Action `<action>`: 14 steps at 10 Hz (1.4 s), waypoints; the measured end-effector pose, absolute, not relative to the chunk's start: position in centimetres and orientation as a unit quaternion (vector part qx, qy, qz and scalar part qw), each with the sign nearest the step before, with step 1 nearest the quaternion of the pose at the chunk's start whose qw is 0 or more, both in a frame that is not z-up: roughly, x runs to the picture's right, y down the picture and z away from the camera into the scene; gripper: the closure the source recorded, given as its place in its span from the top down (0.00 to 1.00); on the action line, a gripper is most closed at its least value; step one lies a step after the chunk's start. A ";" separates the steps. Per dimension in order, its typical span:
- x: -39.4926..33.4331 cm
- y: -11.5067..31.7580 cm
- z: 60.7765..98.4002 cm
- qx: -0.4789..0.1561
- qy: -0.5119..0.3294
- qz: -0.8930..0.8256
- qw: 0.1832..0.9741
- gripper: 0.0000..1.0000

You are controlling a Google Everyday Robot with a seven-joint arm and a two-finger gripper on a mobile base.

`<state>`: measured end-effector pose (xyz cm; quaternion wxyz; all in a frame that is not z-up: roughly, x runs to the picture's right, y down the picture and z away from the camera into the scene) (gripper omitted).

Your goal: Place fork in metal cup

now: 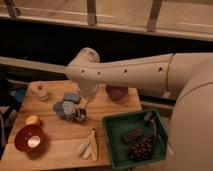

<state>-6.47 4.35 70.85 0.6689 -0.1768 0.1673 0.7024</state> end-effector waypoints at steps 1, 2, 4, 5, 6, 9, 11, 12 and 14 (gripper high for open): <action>-6.7 4.7 71.2 -0.182 0.167 0.702 0.668 0.07; -6.8 4.9 71.6 -0.187 0.166 0.701 0.668 0.07; -6.8 5.5 72.7 -0.198 0.162 0.703 0.664 0.07; -7.0 5.9 73.3 -0.207 0.158 0.703 0.661 0.07; -7.0 6.1 73.7 -0.214 0.154 0.705 0.659 0.07; -6.7 6.7 74.9 -0.237 0.133 0.713 0.646 0.30; -7.2 6.9 75.4 -0.250 0.121 0.713 0.644 0.51; -7.4 7.1 75.6 -0.257 0.115 0.711 0.644 0.62; -7.8 7.5 75.9 -0.273 0.107 0.705 0.646 0.78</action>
